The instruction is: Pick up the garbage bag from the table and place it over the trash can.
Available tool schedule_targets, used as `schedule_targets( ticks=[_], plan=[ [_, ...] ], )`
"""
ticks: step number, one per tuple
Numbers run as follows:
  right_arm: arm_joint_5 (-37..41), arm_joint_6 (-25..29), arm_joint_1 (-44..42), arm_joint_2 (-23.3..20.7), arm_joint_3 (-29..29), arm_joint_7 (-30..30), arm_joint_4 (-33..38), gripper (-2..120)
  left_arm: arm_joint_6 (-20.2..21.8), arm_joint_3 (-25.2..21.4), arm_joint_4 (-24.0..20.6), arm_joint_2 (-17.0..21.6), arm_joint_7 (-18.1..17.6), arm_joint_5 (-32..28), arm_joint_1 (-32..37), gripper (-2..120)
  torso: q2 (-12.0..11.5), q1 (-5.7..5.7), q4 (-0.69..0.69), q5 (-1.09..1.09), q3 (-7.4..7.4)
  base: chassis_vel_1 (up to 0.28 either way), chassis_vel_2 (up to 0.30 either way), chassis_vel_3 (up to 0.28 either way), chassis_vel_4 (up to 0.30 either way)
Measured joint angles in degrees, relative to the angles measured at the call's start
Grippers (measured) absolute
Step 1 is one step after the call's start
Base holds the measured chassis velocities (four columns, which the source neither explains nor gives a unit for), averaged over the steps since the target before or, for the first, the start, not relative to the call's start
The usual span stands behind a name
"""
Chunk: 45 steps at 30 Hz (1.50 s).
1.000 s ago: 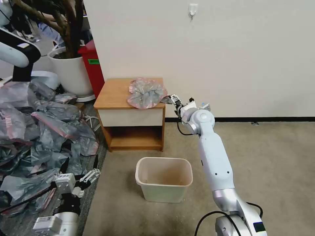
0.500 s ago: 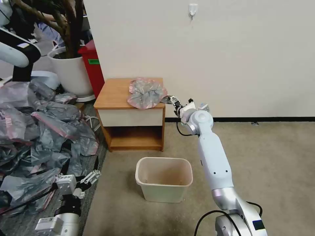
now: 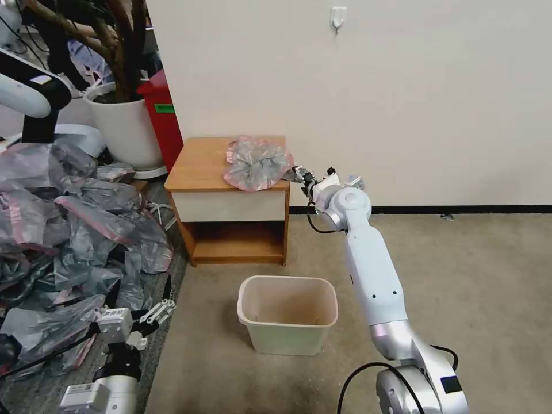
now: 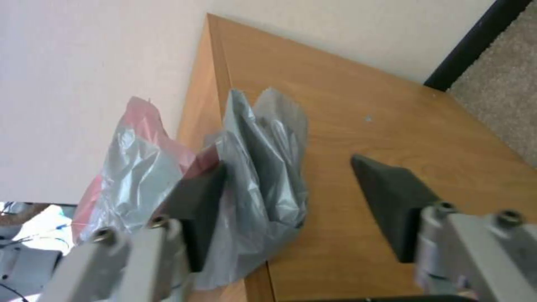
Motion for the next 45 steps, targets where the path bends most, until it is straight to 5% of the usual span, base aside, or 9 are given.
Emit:
schedule_targets(
  ticks=[6,10,11,17,29,40,45],
  plan=[
    [-0.21,0.00,-0.01,0.00,0.03,-0.34,-0.01,36,-0.07,-0.01,0.68,-0.04,-0.02,0.14,-0.18,100,0.00,0.00,0.00,0.00,0.00,0.000,0.000,0.000,0.000],
    [-0.30,0.01,-0.01,0.00,0.04,-0.43,-0.01,31,-0.11,-0.02,0.86,-0.05,-0.02,0.18,-0.25,100,0.00,0.00,0.00,0.00,0.00,0.000,0.000,0.000,0.000],
    [-0.43,0.04,-0.01,0.00,0.21,-0.57,0.04,19,-0.17,-0.02,1.36,-0.08,-0.03,0.23,-0.37,100,0.00,0.00,0.00,0.00,0.00,0.000,0.000,0.000,0.000],
    [-0.55,0.10,-0.15,0.00,0.49,-0.60,0.37,0,-0.30,0.11,2.47,-0.27,-0.05,0.42,-0.73,100,0.00,0.00,0.00,0.00,0.00,0.000,0.000,0.000,0.000],
    [-0.60,0.13,-0.71,0.00,1.00,-0.47,1.75,0,-0.34,0.23,3.42,-0.28,-0.08,0.56,-1.15,100,0.00,0.00,0.00,0.00,0.00,0.000,0.000,0.000,0.000],
    [1.22,-0.79,-6.99,-0.02,-0.69,2.30,11.24,0,-0.54,0.44,4.06,0.19,-0.14,0.56,-1.83,100,0.00,0.00,0.01,0.00,0.00,0.000,0.000,0.000,0.000],
    [2.29,-0.87,-11.56,-3.37,-1.08,3.29,19.18,0,-0.55,0.93,4.38,0.13,-0.16,0.55,-2.17,100,0.00,0.00,-0.01,0.01,0.00,0.000,0.000,0.000,0.000]
  ],
)
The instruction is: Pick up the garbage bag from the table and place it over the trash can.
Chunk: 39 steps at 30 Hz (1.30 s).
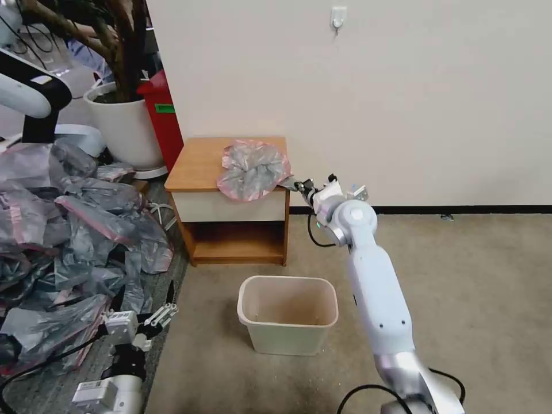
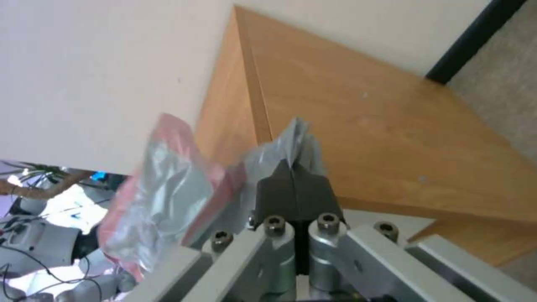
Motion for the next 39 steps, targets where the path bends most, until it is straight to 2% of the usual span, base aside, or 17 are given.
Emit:
schedule_targets(
  ticks=[6,8,12,15,16,17,23,27,32,39],
  plan=[
    [2.69,-0.39,-4.64,-3.46,-0.40,1.94,8.99,0,-0.17,0.36,0.54,-0.17,0.00,0.06,-0.55,100,0.00,0.00,0.02,0.00,-0.01,0.000,0.000,0.000,0.000],
    [3.31,-0.76,-9.29,-5.23,-1.53,2.75,13.85,0,-0.23,0.47,0.96,-0.15,0.00,0.11,-0.94,100,0.00,0.00,0.02,0.00,-0.01,0.000,0.000,0.000,0.000],
    [3.44,-1.03,-12.59,-5.87,-2.53,3.51,16.59,0,-0.27,0.56,1.17,-0.13,0.00,0.16,-1.19,100,0.00,0.00,0.00,0.00,-0.01,0.000,0.000,0.000,0.000],
    [-0.12,-1.82,-25.60,-5.43,-8.62,4.02,25.68,0,-0.33,1.03,1.60,-0.44,0.00,0.54,-1.80,100,0.00,0.00,0.00,0.00,-0.01,0.000,0.000,0.000,0.000],
    [-0.12,-1.82,-25.60,-5.43,-8.62,4.02,25.68,0,-0.33,1.03,1.60,-0.44,0.00,0.54,-1.80,100,0.00,0.00,0.00,0.00,-0.01,0.000,0.000,0.000,0.000],
    [-3.30,-2.02,-29.75,-4.33,-11.36,3.31,27.40,0,-0.34,1.21,1.62,-0.56,0.01,0.69,-1.87,100,0.00,0.00,0.01,-0.01,-0.01,0.000,0.000,0.000,0.000],
    [-8.09,-1.94,-34.51,-2.66,-14.07,1.63,27.11,0,-0.87,1.10,1.62,-0.64,0.00,1.02,-1.82,100,0.00,0.00,0.01,-0.01,-0.01,0.000,0.000,0.000,0.000],
    [-8.43,-1.85,-35.28,-3.12,-13.75,1.47,27.16,0,-1.41,0.90,1.60,-0.59,0.01,1.04,-1.51,100,0.00,0.00,0.02,-0.01,0.00,0.000,0.000,0.000,0.000],
    [-10.07,-1.82,-36.28,-5.27,-13.69,1.02,27.14,0,-1.62,0.84,1.30,-0.36,0.01,1.04,-1.51,100,0.00,0.00,0.01,-0.01,-0.01,0.000,0.000,0.000,0.000],
    [-16.90,-1.77,-37.79,-8.26,-15.15,-0.93,27.06,0,-1.62,0.69,0.36,1.16,0.02,0.75,-1.54,100,0.00,0.00,0.01,0.00,0.00,0.000,0.000,0.000,0.000]
  ],
)
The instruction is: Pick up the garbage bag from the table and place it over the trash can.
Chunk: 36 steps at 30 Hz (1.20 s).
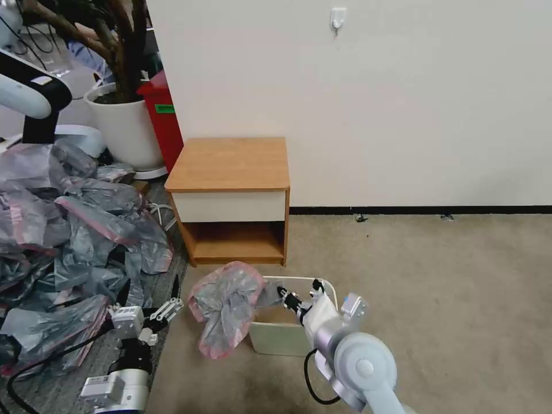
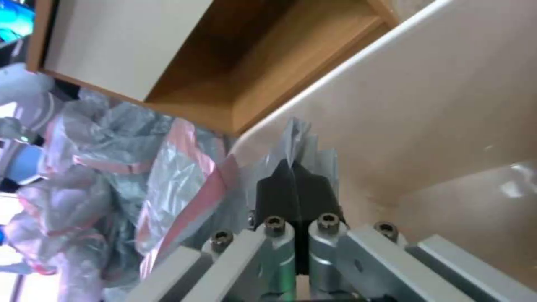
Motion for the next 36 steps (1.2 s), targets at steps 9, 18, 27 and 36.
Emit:
schedule_targets(
  ticks=[9,18,27,36],
  plan=[
    [-4.35,0.06,-0.84,-0.43,-0.81,-1.21,-0.17,8,0.02,-0.14,0.00,0.57,0.00,-0.20,-0.07,100,0.00,0.00,0.00,0.00,0.00,0.000,0.000,0.000,0.000],
    [-6.71,0.19,-0.57,-0.96,0.10,-1.29,-0.74,43,0.02,0.53,0.63,0.79,0.00,-0.22,-0.46,100,0.00,0.00,0.00,0.00,0.00,0.000,0.000,0.000,0.000],
    [-8.03,0.38,0.39,-1.54,2.49,-1.29,-0.47,75,0.02,1.58,0.72,1.21,0.31,0.39,-0.60,100,0.00,0.00,0.00,0.00,0.00,0.000,0.000,0.000,0.000],
    [-8.00,0.45,0.41,-1.54,3.81,-1.25,0.56,103,-0.27,2.10,0.95,1.67,2.16,0.95,-0.72,100,0.00,0.00,0.00,-0.01,0.00,0.000,0.000,0.000,0.000]
  ],
)
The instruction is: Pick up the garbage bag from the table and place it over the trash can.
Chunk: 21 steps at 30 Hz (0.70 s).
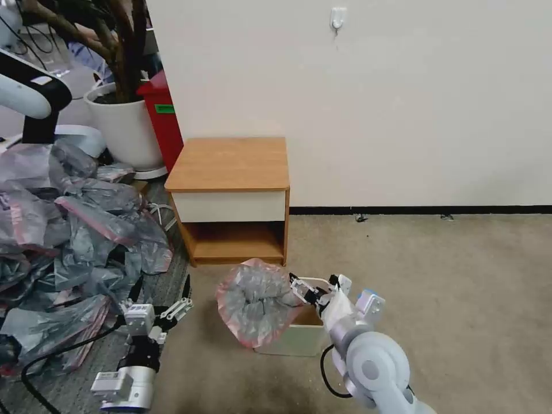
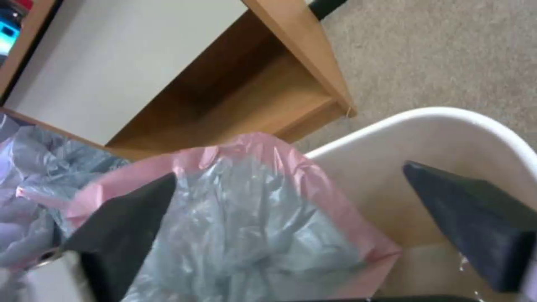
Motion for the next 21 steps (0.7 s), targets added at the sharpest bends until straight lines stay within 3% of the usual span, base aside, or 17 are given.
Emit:
schedule_targets(
  ticks=[5,8,9,12,18,21],
  plan=[
    [0.03,0.09,-0.13,0.27,0.17,0.01,0.35,111,-0.17,-0.06,-1.26,0.87,3.24,-2.72,0.19,100,0.00,0.00,0.00,0.00,0.00,0.000,0.000,0.000,0.000],
    [0.06,0.18,-0.34,0.45,0.22,0.02,0.62,114,0.24,0.28,-2.09,1.84,9.63,-6.75,0.68,100,0.00,0.00,0.00,0.00,0.00,0.000,0.000,0.000,0.000],
    [0.06,0.18,-0.34,0.45,0.22,0.02,0.62,114,0.24,0.28,-2.09,1.84,9.63,-6.75,0.68,100,0.00,0.00,0.00,0.00,0.00,0.000,0.000,0.000,0.000],
    [0.13,0.23,-0.52,0.32,0.59,0.06,1.30,114,3.10,1.83,-3.20,3.09,17.02,-11.58,1.20,100,0.00,0.00,0.00,0.01,0.00,0.000,0.000,0.000,0.000],
    [0.19,0.30,-1.08,-0.27,1.36,0.10,2.61,111,8.73,6.58,-3.73,4.13,19.33,-17.18,0.35,100,0.00,0.00,0.00,0.01,0.00,0.000,0.000,0.000,0.000],
    [0.23,0.41,-1.85,-0.72,1.93,0.10,3.60,106,12.29,9.62,-3.59,4.27,16.42,-17.94,-1.13,100,0.00,0.00,0.00,0.01,0.00,0.000,0.000,0.000,0.000]
  ],
)
